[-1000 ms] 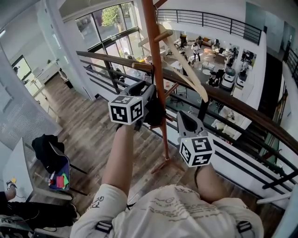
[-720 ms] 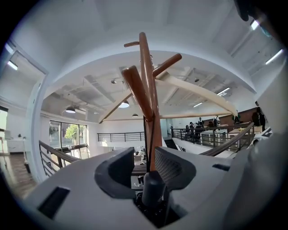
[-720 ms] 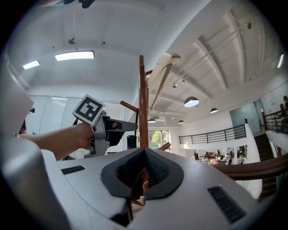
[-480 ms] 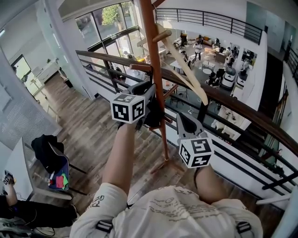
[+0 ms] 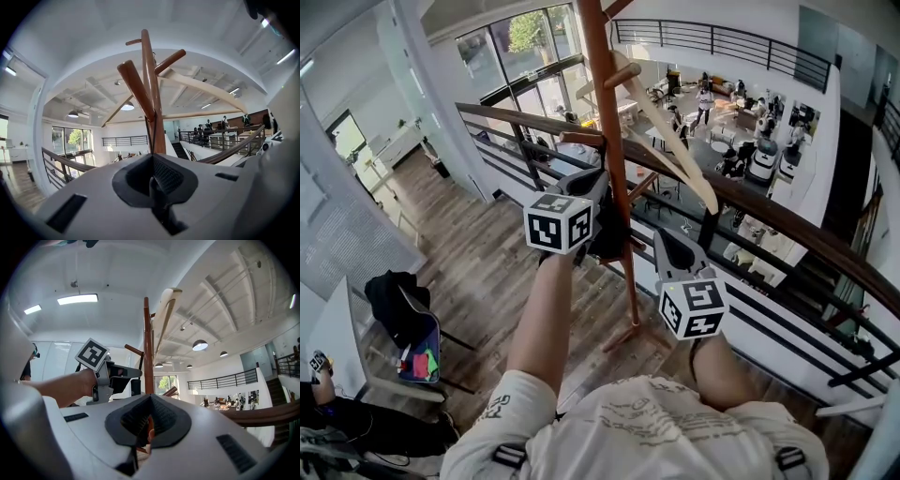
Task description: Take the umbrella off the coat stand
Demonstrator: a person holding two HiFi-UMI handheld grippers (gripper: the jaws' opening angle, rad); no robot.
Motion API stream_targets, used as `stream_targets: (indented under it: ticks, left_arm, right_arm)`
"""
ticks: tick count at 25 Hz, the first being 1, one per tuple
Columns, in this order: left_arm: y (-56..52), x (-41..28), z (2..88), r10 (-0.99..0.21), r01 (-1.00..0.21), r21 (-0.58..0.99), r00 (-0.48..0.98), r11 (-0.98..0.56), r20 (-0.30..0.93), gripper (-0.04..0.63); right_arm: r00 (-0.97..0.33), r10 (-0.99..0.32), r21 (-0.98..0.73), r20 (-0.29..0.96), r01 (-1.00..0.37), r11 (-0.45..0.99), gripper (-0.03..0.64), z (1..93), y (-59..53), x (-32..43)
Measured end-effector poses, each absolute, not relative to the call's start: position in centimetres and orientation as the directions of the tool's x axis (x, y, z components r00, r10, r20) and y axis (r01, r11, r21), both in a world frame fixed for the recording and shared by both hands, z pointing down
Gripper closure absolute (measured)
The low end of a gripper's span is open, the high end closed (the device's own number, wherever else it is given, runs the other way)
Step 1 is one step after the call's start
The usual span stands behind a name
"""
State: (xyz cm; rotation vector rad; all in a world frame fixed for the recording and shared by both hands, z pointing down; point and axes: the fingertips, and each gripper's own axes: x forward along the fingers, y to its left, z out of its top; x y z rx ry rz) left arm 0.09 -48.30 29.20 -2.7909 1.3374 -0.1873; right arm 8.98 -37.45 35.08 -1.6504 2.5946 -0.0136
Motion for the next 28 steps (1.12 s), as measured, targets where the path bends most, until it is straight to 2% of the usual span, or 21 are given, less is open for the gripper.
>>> stream_targets:
  ticks: [17,28]
  left_arm:
    - [-45.2,-3.0,23.3,-0.843,-0.846,-0.131,0.529,-0.517,-0.094,0.591]
    - [-43.0,-7.5,23.1,-0.884,-0.895,-0.077,0.446,-0.439,-0.14,0.591]
  right_arm:
    - [-0.457,-0.888,-0.041,-0.051,-0.888,0.459,0.624,35.3,-37.1,8.3]
    - [-0.497,-0.867,-0.026,-0.046,-0.867,0.498,0.624,35.3,-36.8,6.7]
